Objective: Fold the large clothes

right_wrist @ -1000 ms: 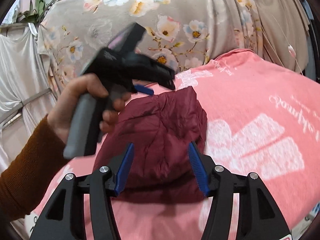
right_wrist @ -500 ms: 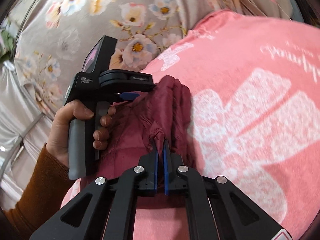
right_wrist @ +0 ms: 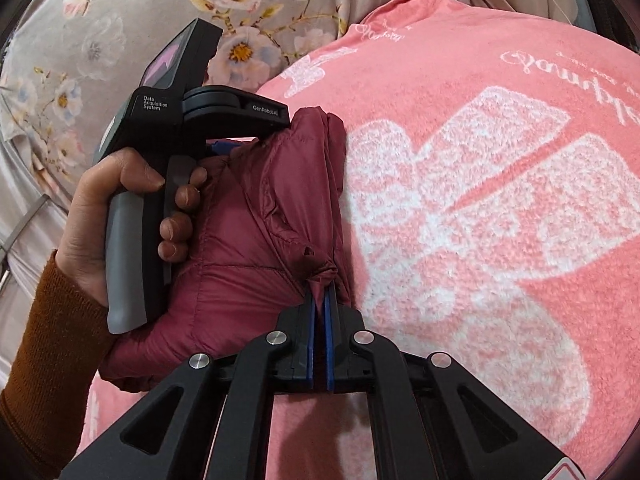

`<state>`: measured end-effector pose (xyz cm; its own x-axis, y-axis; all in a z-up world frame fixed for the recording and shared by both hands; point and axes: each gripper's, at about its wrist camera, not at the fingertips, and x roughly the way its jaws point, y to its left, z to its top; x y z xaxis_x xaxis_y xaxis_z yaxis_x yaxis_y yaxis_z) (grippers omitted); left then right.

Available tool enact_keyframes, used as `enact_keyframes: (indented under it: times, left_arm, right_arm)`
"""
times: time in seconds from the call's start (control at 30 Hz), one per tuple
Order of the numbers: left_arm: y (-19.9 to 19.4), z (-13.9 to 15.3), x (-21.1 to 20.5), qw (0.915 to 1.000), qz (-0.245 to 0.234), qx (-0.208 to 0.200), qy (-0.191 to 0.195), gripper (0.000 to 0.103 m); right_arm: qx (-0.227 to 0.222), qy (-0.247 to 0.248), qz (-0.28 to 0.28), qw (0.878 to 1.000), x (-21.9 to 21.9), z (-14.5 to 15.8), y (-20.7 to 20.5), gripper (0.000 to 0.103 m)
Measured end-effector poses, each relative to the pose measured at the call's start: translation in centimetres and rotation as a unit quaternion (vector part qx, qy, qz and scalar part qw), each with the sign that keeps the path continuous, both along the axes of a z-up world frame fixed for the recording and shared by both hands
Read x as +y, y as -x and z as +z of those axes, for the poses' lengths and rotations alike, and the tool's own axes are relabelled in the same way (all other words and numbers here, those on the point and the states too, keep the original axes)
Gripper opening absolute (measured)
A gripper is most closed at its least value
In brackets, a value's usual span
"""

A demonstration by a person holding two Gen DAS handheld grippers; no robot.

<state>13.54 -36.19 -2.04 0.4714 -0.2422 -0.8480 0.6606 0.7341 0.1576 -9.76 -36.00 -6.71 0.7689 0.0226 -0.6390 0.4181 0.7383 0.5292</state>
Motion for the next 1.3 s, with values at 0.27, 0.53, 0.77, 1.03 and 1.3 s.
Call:
enact_keyframes:
  times: [0.27,0.53,0.77,1.03,1.3]
  left_arm:
    - [-0.3,-1.3,-0.4,0.9998,0.004,-0.019,0.002,0.050]
    - [-0.4,-1.8,-0.5,0.9993,0.002,-0.036,0.004,0.050]
    - [-0.4,-2.0,-0.5,0.9990,0.003,-0.043,0.006,0.049]
    - [0.0,-1.4,-0.3,0.9989,0.006,-0.046,0.005,0.050]
    - [2.3,5.0,5.5,0.9964,0.035,-0.052,0.056,0.060]
  right_arm:
    - [0.003,0.008,0.001,1.000,0.0,-0.8,-0.5,0.001]
    - [0.001,0.014,0.000,1.000,0.0,-1.0,-0.8,0.000]
    - [-0.011,0.001,0.000,1.000,-0.4,-1.2,-0.5,0.000]
    - [0.001,-0.039,0.016,0.999,-2.0,0.2,0.1,0.002]
    - [-0.010,0.071,0.019,0.997,-0.8,6.4,1.7,0.016]
